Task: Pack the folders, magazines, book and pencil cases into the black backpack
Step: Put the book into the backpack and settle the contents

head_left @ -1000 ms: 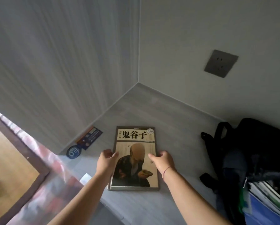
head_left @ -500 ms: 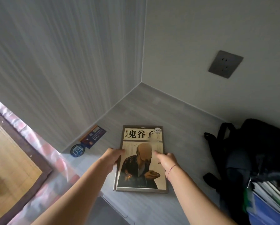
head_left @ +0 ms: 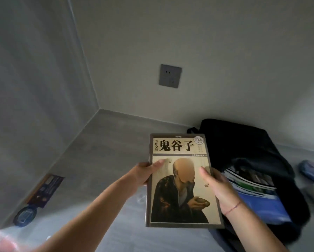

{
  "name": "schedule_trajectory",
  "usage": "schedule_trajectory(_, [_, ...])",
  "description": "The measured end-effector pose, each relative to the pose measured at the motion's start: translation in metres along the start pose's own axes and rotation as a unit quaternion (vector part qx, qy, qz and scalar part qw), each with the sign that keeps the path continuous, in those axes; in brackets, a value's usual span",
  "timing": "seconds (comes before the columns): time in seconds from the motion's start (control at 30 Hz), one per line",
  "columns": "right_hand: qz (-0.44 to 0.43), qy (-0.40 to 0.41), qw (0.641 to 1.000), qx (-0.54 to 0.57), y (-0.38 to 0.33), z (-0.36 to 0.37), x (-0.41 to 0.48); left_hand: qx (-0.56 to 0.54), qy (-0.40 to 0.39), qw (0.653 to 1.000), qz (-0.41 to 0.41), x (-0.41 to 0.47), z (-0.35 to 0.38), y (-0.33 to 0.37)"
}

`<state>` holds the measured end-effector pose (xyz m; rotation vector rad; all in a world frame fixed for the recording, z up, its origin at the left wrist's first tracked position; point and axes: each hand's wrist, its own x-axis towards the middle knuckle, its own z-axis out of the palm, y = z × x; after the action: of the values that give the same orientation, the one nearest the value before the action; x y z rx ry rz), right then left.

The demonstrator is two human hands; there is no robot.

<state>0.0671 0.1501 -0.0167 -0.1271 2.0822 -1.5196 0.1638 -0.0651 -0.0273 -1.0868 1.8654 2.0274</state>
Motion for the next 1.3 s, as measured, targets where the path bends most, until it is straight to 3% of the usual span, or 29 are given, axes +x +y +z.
schedule_trajectory(0.2, [0.024, 0.071, 0.992, 0.101, 0.027, -0.098, -0.03, 0.119, -0.094, 0.987, 0.058, 0.012, 0.101, 0.039])
schedule_trajectory(0.27, [0.041, 0.087, 0.988, 0.119, 0.042, -0.124, -0.04, 0.141, -0.089, 0.982, 0.087, 0.016, 0.131, 0.047])
schedule_trajectory(0.33, [0.044, 0.091, 0.985, 0.14, 0.055, -0.147, -0.052, 0.185, -0.035, 0.97, 0.155, 0.023, 0.158, 0.055])
schedule_trajectory(0.4, [0.053, 0.109, 0.979, 0.165, 0.071, -0.168, -0.062, 0.248, 0.045, 0.94, 0.231, 0.032, 0.181, 0.061])
schedule_trajectory(0.5, [0.057, 0.157, 0.973, 0.159, 0.094, -0.193, -0.075, 0.362, 0.115, 0.868, 0.321, 0.051, 0.208, 0.064])
schedule_trajectory(0.57, [0.064, 0.174, 0.971, 0.149, 0.107, -0.208, -0.081, 0.429, 0.108, 0.821, 0.36, 0.062, 0.219, 0.064])
schedule_trajectory(0.67, [0.081, 0.173, 0.97, 0.152, 0.116, -0.224, -0.082, 0.495, 0.072, 0.779, 0.379, 0.075, 0.225, 0.058])
schedule_trajectory(0.8, [0.089, 0.149, 0.976, 0.131, 0.118, -0.232, -0.074, 0.519, 0.115, 0.729, 0.431, 0.083, 0.227, 0.062])
schedule_trajectory(0.87, [0.094, 0.131, 0.98, 0.12, 0.118, -0.232, -0.067, 0.473, 0.145, 0.746, 0.446, 0.081, 0.229, 0.076])
schedule_trajectory(1.0, [0.101, 0.089, 0.982, 0.131, 0.11, -0.226, -0.049, 0.36, 0.166, 0.822, 0.41, 0.073, 0.235, 0.1])
schedule_trajectory(1.1, [0.117, 0.063, 0.981, 0.142, 0.099, -0.218, -0.028, 0.341, 0.162, 0.835, 0.4, 0.07, 0.235, 0.103])
schedule_trajectory(1.3, [0.125, 0.024, 0.99, 0.061, 0.073, -0.207, 0.037, 0.314, 0.157, 0.848, 0.396, 0.073, 0.23, 0.099])
